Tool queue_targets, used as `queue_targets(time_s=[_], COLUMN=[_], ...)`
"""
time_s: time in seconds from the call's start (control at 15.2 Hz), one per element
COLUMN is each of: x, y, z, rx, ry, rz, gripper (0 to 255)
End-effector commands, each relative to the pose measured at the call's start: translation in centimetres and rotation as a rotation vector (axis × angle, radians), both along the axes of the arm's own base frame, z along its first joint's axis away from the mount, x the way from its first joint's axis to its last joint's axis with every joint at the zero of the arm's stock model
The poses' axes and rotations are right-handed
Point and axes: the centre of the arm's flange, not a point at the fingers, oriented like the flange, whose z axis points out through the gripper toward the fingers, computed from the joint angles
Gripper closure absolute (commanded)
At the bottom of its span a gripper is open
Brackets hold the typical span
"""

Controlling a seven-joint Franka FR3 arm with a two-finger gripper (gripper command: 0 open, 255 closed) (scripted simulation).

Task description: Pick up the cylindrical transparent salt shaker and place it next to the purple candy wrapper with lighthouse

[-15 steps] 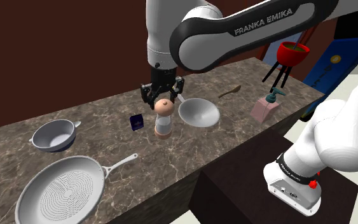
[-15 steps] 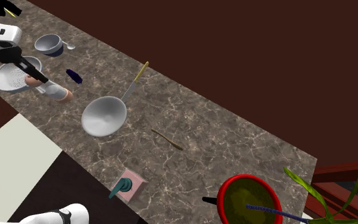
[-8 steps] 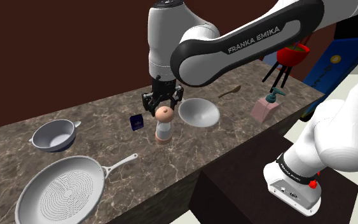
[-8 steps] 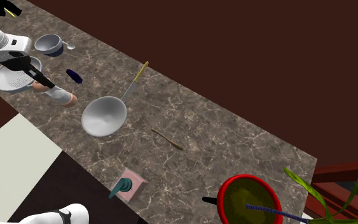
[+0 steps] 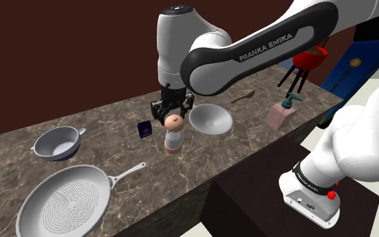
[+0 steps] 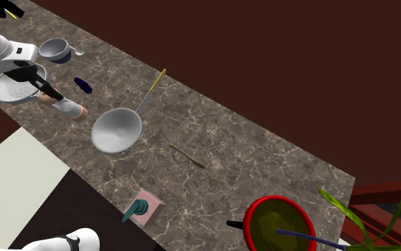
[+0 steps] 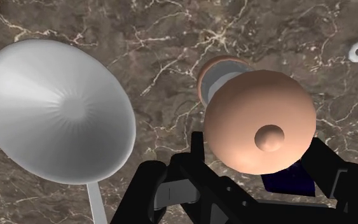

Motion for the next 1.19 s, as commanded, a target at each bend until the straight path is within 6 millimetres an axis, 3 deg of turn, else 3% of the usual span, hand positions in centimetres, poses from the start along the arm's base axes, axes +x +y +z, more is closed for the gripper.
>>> queue_targets(time_s=[0.0,0.33,0.59,1.12], x=[0.0,0.0,-0.3,-0.3], y=[0.0,0.0,0.0,0.0], z=[0.0,0.0,5.0,5.0], rx=[0.0,0.0,0.0,0.0], ry=[0.0,0.0,0.0,0.0], rz=[0.0,0.0,0.0,0.0], gripper=[0,0,0,0])
